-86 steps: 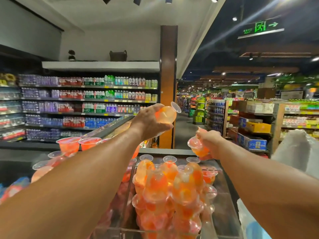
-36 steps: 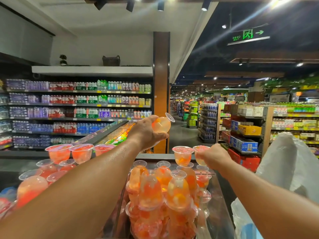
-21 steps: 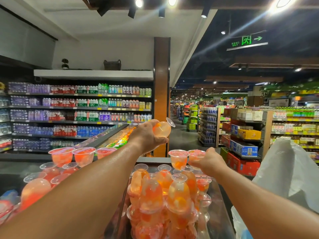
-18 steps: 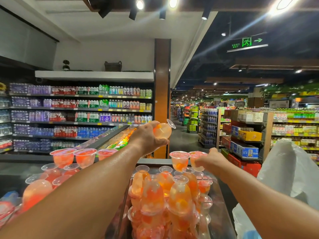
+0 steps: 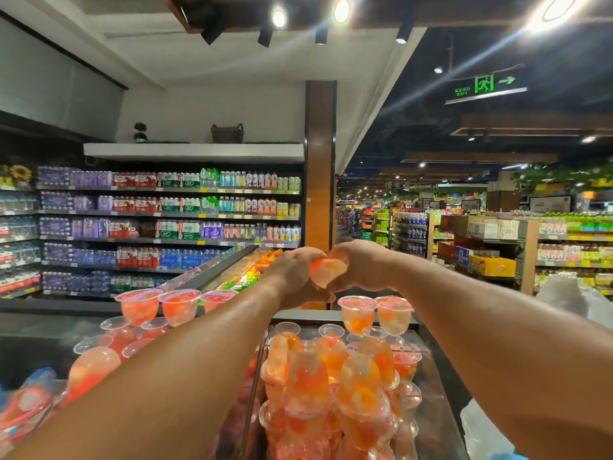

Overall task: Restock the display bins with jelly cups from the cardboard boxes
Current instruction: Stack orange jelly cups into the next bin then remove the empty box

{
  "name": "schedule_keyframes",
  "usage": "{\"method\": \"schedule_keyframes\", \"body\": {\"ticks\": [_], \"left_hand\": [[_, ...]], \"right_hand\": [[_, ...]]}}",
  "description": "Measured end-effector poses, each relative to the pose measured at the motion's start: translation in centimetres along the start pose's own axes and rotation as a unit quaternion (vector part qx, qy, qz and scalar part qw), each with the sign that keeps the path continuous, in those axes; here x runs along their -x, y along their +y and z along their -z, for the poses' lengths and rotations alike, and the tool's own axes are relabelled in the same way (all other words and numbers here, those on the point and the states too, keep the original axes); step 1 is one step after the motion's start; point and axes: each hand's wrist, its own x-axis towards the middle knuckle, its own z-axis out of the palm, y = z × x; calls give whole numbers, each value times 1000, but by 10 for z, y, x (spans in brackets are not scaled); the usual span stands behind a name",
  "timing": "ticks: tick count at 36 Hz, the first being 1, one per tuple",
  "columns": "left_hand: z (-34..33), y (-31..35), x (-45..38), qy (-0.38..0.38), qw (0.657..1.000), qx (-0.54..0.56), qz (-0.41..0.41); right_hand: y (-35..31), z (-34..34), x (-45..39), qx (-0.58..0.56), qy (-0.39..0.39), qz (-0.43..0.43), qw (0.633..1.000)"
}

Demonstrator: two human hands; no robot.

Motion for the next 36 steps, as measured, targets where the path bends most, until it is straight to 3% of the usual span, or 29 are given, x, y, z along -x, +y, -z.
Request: {"method": "schedule_keyframes", "body": {"ticks": [4, 9, 13, 23, 27, 36], "left_hand": [[8, 0, 0, -64, 996, 27, 54], [11, -10, -2, -116, 986, 73, 93], [-6, -18, -6, -158, 982, 27, 102], [-23, -13, -21, -237, 962, -112, 76], [-26, -16, -22, -272, 947, -153, 70], [-18, -4, -26, -317, 928, -183, 68]], "right_hand": [[8, -3, -4, -24, 9, -74, 997], [31, -6, -5, -234, 74, -184, 952], [40, -10, -6, -345, 101, -180, 916], [37, -22, -14, -257, 120, -160, 946], [43, -26, -17, -282, 159, -160, 933], [45, -20, -14, -262, 149, -178, 937]]}}
